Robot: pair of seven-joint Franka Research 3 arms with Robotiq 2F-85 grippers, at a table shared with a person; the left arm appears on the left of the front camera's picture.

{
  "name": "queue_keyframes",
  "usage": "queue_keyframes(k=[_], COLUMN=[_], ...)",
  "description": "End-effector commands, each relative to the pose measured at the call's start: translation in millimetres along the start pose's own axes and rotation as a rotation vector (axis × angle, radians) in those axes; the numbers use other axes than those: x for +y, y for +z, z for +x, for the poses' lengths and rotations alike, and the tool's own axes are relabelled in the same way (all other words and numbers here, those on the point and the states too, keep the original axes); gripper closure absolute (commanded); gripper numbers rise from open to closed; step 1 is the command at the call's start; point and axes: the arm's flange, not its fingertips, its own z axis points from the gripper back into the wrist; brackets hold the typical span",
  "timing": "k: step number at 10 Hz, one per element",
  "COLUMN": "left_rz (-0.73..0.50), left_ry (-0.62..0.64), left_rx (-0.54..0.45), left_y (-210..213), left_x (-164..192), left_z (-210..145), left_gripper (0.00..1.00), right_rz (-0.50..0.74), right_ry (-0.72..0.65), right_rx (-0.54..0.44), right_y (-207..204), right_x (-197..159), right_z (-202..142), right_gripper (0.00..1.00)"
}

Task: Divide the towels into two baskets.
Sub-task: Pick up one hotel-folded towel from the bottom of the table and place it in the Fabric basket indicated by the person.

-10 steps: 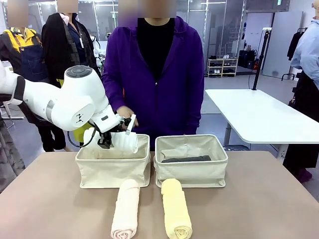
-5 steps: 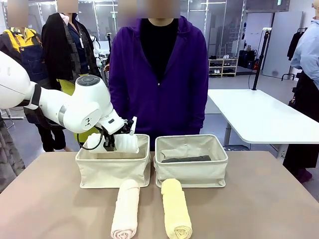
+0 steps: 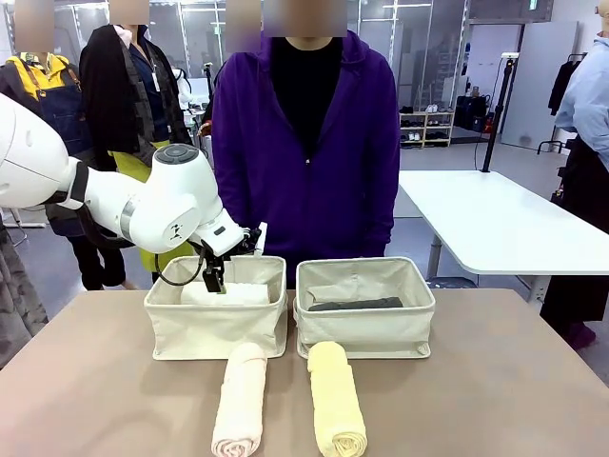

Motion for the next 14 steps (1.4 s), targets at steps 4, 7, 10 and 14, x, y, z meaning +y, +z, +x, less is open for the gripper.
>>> queue_keyframes(k=[4, 7, 10, 14], left_rz=[0.004, 0.004, 0.004, 0.002], left_ry=[-0.001, -0.001, -0.001, 0.007], left_rx=[0.005, 0.005, 0.005, 0.011], left_y=[2.8, 2.8, 2.8, -0.1], left_x=[0.4, 0.4, 0.4, -3.7], left_z=[0.6, 0.6, 0.6, 4.0], left_gripper=[0.00, 0.00, 0.00, 0.00], right_rz=[0.003, 0.003, 0.003, 0.003], right_ry=[-0.008, -0.008, -0.008, -0.008], right_rx=[0.007, 0.007, 0.007, 0.007], right_y=[2.9, 2.9, 2.9, 2.9], right_x=[4.5, 4.5, 4.5, 4.5], right_z=[-2.5, -2.5, -2.5, -2.5], right_gripper=[0.00, 0.00, 0.00, 0.00])
